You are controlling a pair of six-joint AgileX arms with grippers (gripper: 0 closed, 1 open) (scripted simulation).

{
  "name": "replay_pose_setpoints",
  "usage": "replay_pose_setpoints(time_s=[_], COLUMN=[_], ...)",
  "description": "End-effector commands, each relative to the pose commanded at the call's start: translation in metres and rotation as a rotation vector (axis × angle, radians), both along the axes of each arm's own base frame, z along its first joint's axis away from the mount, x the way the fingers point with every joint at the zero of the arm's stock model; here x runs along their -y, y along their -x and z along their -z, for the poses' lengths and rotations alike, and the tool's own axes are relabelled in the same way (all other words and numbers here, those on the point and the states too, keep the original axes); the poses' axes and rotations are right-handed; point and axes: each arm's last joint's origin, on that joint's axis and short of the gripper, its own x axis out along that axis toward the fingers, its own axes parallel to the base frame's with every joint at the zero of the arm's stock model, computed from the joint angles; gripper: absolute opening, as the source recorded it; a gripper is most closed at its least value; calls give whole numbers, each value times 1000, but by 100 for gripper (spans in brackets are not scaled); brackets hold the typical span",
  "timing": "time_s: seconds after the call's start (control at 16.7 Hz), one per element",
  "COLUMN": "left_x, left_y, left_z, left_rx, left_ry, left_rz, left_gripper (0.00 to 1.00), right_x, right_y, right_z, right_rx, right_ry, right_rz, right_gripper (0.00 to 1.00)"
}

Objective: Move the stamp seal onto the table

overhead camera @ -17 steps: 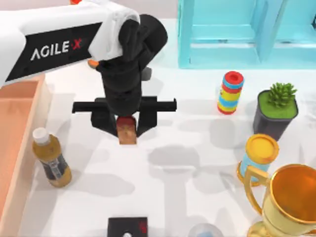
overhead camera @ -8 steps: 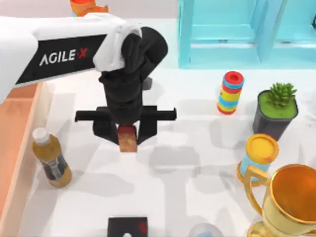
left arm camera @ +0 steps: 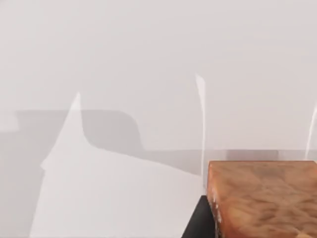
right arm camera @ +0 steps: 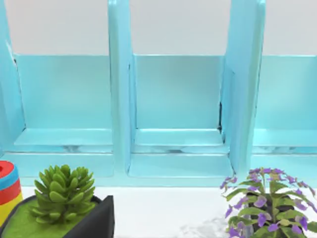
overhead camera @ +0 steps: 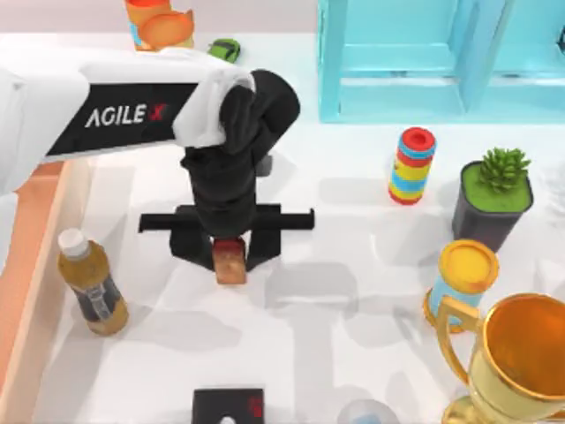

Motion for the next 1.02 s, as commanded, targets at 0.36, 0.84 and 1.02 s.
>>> replay_pose_setpoints(time_s=[0.36,0.84,1.02], left_x=[0,0,0], left_y=[0,0,0], left_z=[0,0,0], left_rx=[0,0,0], left_ry=[0,0,0], left_rz=[0,0,0], left_gripper=[45,100,100], right_x=[0,0,0], right_y=[0,0,0], right_z=[0,0,0], right_rx=[0,0,0], right_ry=[0,0,0], right_rz=[0,0,0], right_gripper=[100,100,100])
